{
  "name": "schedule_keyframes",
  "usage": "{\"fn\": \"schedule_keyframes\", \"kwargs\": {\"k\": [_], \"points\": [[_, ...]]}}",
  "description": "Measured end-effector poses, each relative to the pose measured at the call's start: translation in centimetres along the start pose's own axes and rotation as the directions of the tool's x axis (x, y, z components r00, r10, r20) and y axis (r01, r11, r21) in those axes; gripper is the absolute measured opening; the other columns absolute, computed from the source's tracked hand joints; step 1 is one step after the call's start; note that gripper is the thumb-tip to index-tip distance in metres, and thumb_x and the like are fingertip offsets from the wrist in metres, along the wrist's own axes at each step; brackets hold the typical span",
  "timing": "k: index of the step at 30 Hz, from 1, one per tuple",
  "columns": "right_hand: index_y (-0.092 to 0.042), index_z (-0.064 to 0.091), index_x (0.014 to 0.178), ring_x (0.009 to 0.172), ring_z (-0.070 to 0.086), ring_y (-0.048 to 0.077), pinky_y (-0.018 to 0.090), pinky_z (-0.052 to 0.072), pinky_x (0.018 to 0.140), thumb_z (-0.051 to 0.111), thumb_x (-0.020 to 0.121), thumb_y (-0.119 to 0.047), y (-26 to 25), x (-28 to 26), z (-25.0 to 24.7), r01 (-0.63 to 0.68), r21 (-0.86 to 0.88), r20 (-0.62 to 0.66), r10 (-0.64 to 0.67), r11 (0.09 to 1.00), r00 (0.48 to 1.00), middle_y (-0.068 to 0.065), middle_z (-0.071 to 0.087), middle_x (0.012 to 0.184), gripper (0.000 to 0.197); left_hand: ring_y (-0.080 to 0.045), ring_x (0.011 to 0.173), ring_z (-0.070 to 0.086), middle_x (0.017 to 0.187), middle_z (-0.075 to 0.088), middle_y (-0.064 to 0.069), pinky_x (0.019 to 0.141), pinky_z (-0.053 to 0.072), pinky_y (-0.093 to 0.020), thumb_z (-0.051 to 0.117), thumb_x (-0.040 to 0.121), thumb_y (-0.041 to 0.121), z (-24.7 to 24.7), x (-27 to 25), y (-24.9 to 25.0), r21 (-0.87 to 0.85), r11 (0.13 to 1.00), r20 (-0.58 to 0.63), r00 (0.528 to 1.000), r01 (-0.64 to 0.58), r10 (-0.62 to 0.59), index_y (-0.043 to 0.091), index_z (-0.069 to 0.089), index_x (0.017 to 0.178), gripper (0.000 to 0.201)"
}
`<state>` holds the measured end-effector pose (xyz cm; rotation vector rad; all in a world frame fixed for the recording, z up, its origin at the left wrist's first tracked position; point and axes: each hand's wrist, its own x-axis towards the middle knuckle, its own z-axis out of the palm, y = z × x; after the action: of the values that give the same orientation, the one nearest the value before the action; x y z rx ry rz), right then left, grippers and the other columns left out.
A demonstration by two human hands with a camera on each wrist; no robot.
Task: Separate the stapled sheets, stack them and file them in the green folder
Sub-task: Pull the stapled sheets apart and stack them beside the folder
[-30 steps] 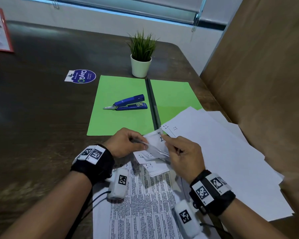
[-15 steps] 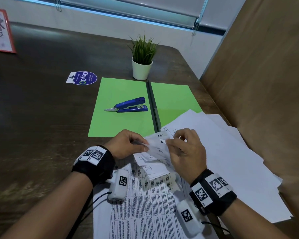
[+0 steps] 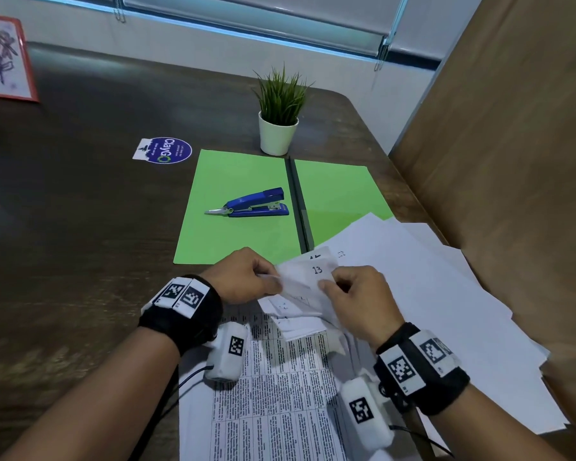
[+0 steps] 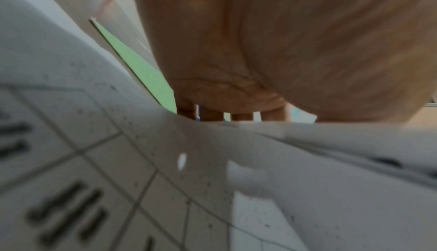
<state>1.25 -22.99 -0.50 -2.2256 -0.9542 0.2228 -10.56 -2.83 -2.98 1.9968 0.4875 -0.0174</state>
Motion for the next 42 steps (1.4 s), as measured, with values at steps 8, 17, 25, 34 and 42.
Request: {"fn": "schedule_keyframes", "kwargs": {"k": [8,17,25,34,42], "points": [[-0.015,0.062,0.069,0.056,0.048,0.014,0.031,0.04,0.056,0.064,0.094,-0.02,0.8,-1.2,-0.6,0.066,0.048,-0.242,-0.053,0.997,0.969,-0.005,0.06,0.065,0.025,-0.011,0.065,0.059,0.075,0.075,-0.003,0.07,0.049,-0.029,0.071,0.068,0.045,-1.0,-0.2,-0.3,0.019,1.0,0.003,1.0,0.013,-0.013,0.027,0.08,0.074,0.022],[-0.024,0.053,0.076,0.061,0.045,0.004,0.018,0.036,0.057,0.054,0.1,-0.012,0.7,-1.7,0.7,0.045,0.234,-0.011,-0.044,0.971,0.999,-0.017,0.053,0.066,0.027,-0.022,0.082,0.069,0.086,0.073,0.001,0.086,0.055,-0.045,0.073,0.059,0.051,-0.9,0.0,-0.5,0.018,0.999,0.018,0.999,-0.034,0.034,0.026,0.079,0.072,0.029],[-0.017,0.064,0.082,0.066,0.06,0.002,0.025,0.046,0.063,0.068,0.092,-0.027,2.1,-0.3,-5.0,-0.041,0.188,-0.032,0.048,0.981,0.998,-0.009,0.068,0.074,0.014,-0.011,0.062,0.057,0.066,0.069,-0.001,0.066,0.044,-0.029,0.081,0.078,0.028,-1.0,-0.3,-0.5,-0.033,0.999,0.023,0.999,0.023,-0.022,0.019,0.08,0.072,0.011],[-0.002,0.062,0.065,0.048,0.044,0.007,0.019,0.035,0.051,0.069,0.091,-0.015,6.2,-1.8,-7.5,-0.281,-0.053,0.333,0.282,0.958,0.9,0.007,0.057,0.062,0.03,-0.014,0.056,0.038,0.058,0.045,0.001,0.064,0.031,-0.029,0.076,0.084,0.038,-0.5,0.3,-1.2,-0.001,0.999,-0.04,0.999,0.037,-0.037,0.01,0.073,0.07,0.031],[-0.013,0.069,0.075,0.05,0.05,0.003,0.024,0.043,0.056,0.066,0.093,-0.014,5.3,1.1,-13.8,-0.187,0.146,-0.319,0.225,0.971,0.921,-0.01,0.062,0.055,0.018,-0.014,0.07,0.057,0.072,0.067,0.001,0.073,0.043,-0.031,0.074,0.065,0.049,-0.5,0.6,-1.4,-0.02,1.0,-0.024,1.0,0.014,-0.014,0.02,0.075,0.073,0.03]]}}
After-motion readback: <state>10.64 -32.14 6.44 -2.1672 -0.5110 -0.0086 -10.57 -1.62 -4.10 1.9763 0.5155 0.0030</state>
